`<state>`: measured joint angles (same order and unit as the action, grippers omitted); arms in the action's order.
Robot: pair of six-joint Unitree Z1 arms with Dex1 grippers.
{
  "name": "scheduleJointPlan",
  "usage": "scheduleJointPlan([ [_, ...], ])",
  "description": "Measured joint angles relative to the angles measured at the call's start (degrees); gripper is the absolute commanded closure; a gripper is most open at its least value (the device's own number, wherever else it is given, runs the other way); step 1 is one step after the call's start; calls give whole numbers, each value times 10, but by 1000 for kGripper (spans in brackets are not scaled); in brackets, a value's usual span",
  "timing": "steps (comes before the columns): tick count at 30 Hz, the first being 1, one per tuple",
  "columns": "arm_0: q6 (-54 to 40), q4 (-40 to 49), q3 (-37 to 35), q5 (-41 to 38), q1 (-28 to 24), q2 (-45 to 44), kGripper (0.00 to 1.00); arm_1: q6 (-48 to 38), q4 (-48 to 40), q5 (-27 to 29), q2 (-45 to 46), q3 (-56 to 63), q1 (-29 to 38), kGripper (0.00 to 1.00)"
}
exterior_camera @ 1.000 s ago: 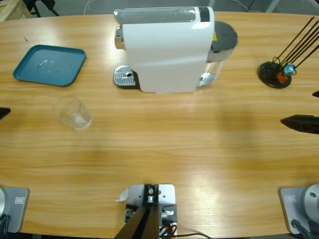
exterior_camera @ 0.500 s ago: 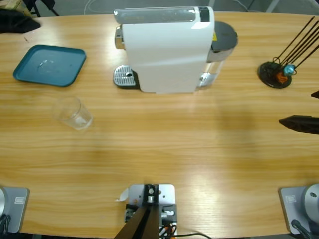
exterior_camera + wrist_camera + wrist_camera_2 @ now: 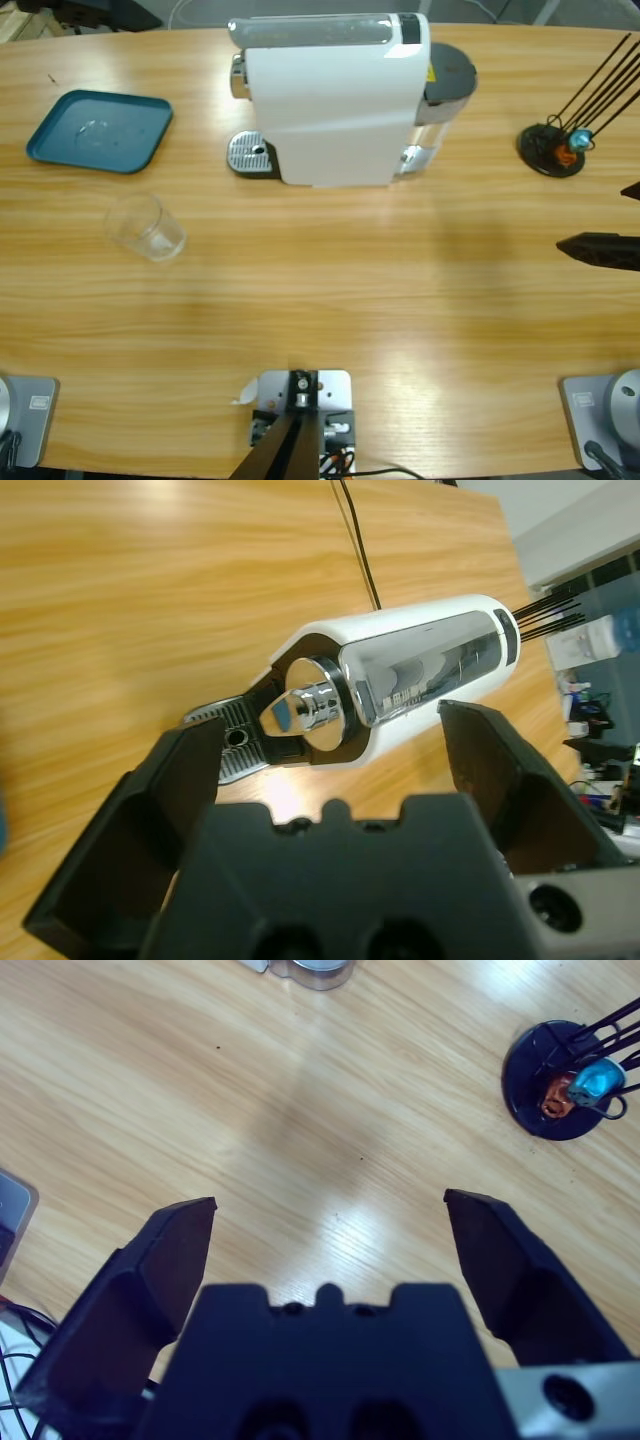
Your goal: Pour coffee
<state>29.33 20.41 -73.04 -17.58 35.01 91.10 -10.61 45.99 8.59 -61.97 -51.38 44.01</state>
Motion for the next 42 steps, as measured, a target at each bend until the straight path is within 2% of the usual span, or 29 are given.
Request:
scheduleJointPlan([
  [5,22,-1,-22,-48,-4,50,82,-1,0,1,0,0,0,0],
  [9,33,-1,-39,-73,-5,76,238,-1,0,2,0,0,0,0],
  [15,36,-1,-43,-81,-5,82,240,-1,0,2,0,0,0,0],
  [17,36,-1,-43,-85,-5,82,468,-3,0,2,0,0,0,0],
  [18,36,-1,-43,-88,-5,82,509,-4,0,3,0,0,0,0],
  [28,36,-1,-43,-141,-5,82,515,-6,0,3,0,0,0,0],
  [35,18,-1,-43,-126,-12,81,520,-6,0,3,0,0,0,0],
  [36,15,-1,-43,-121,-12,81,589,-6,0,3,0,0,0,0],
  [37,14,-1,-43,-116,-12,80,784,-6,0,3,0,0,0,0],
  [38,13,-1,-43,-112,-12,78,927,-6,0,3,0,0,0,0],
  [39,13,-1,-43,-110,-12,77,997,-6,0,3,0,0,0,0],
  [42,11,-1,-42,-109,-12,75,1000,-6,0,3,0,0,0,0],
])
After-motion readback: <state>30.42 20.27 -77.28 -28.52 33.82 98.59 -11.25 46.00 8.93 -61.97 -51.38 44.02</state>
